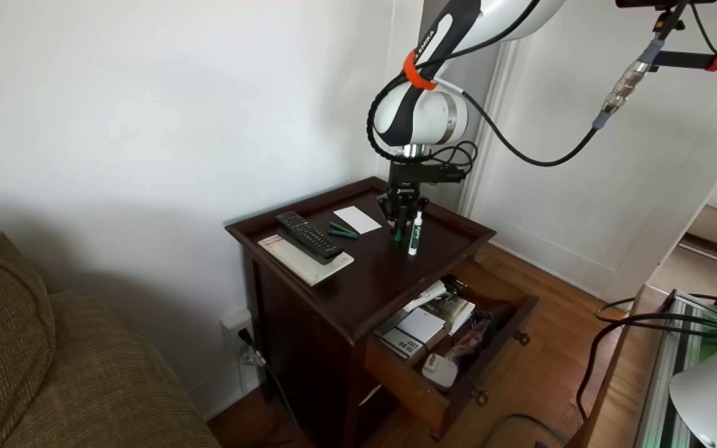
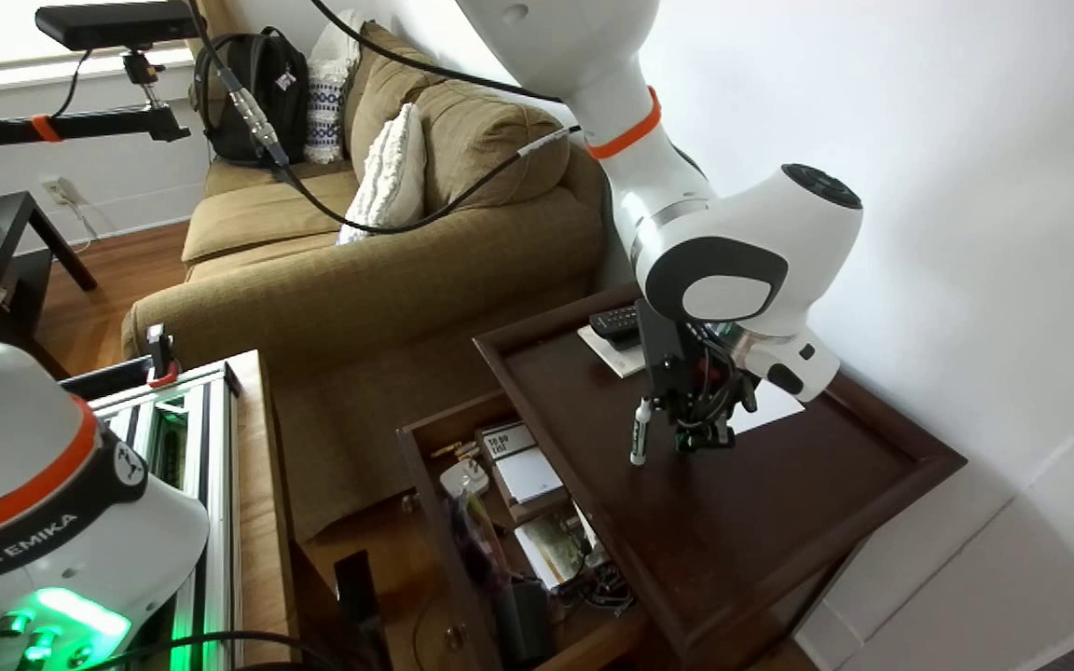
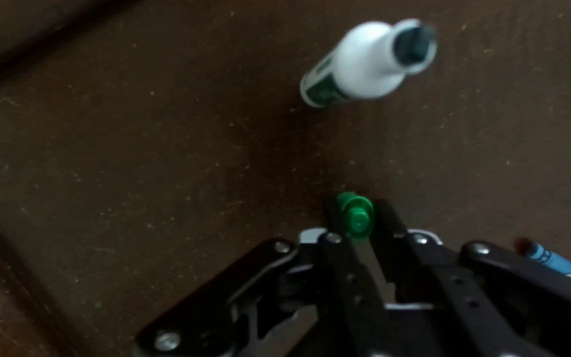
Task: Put the green cap on the marker
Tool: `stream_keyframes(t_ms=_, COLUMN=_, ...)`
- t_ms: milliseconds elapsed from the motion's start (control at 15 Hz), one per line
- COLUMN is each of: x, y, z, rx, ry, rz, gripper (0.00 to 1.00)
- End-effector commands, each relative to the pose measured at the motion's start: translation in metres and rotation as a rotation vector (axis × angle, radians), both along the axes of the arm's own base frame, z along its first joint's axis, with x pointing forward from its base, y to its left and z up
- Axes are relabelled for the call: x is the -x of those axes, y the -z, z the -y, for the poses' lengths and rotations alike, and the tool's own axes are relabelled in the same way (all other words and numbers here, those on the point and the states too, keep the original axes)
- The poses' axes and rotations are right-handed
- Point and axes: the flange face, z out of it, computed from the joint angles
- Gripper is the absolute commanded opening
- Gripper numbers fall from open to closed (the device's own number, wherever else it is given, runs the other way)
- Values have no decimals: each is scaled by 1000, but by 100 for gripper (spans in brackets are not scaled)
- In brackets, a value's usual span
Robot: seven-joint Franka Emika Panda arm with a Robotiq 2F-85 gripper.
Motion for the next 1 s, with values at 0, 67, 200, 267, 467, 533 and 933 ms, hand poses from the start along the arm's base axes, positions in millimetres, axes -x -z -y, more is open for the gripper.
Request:
stream_keyframes(t_ms=0, x=-3, y=6, z=1, rx=-10, ry=17, rz=13, gripper=5)
stream_keyframes(t_ms=67, x=-3, y=5, z=1, rx=-9, ry=15, rz=14, gripper=5)
stream_keyframes(t_ms=200, x=-4, y=-3, z=1, rx=-3, ry=10, rz=22, gripper=5)
stream_keyframes(t_ms=267, x=-4, y=-11, z=0, rx=4, ry=2, rz=30, gripper=5)
stream_keyframes(t_ms=467, x=-2, y=-41, z=-3, rx=14, ry=-18, rz=57, gripper=5)
stream_keyframes(t_ms=533, x=-1, y=-55, z=-8, rx=13, ry=-27, rz=66, gripper=5)
stream_keyframes(t_ms=933, x=16, y=-105, z=-29, rx=1, ry=-87, rz=86, gripper=5)
